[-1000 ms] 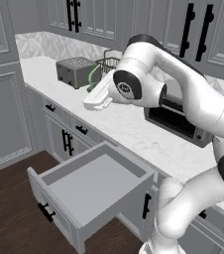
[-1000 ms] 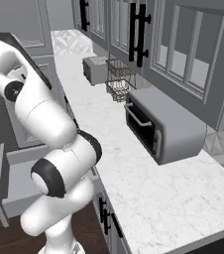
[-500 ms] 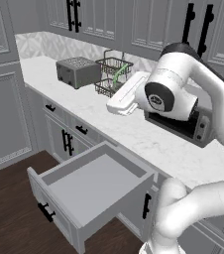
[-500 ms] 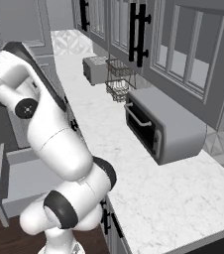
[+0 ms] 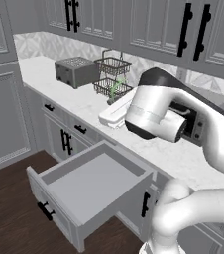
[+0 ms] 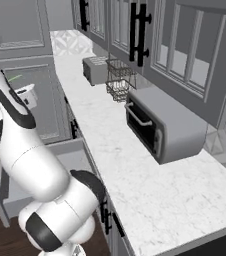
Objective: Take a straw from the drawer in front and place it inside the glass cup on the dining counter.
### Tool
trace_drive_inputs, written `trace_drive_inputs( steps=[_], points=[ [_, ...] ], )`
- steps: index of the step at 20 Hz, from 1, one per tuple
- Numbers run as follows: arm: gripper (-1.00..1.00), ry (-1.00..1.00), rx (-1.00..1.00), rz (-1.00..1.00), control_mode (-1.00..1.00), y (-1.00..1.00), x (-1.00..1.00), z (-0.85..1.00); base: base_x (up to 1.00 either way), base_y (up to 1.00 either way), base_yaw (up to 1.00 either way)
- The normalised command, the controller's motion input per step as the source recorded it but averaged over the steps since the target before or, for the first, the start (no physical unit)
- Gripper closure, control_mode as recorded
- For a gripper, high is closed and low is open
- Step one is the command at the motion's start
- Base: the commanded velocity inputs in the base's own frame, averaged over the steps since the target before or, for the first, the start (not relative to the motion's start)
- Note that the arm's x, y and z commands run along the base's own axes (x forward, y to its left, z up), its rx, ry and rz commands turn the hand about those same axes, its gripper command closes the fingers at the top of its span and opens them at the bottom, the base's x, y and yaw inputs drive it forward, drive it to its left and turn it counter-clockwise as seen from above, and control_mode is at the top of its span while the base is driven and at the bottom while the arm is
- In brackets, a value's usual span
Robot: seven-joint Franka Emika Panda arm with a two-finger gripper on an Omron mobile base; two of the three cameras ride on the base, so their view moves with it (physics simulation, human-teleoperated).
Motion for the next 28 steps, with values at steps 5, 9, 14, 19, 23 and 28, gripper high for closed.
trace_drive_inputs(
  steps=[5,9,14,19,23,28],
  points=[
    [1.00,0.00,0.00,0.00,1.00,0.00,0.00,0.00,-1.00,0.13,-0.11],
    [1.00,0.00,0.00,0.00,1.00,0.00,0.00,0.00,-1.00,0.45,-0.02],
    [1.00,0.00,0.00,0.00,1.00,0.00,0.00,0.00,-0.85,0.64,0.59],
    [1.00,0.00,0.00,0.00,1.00,0.00,0.00,0.00,-0.61,0.50,0.84],
    [1.00,0.00,0.00,0.00,1.00,0.00,0.00,0.00,-0.51,0.29,0.87],
    [1.00,0.00,0.00,0.00,1.00,0.00,0.00,0.00,-0.48,0.21,0.84]
  ],
)
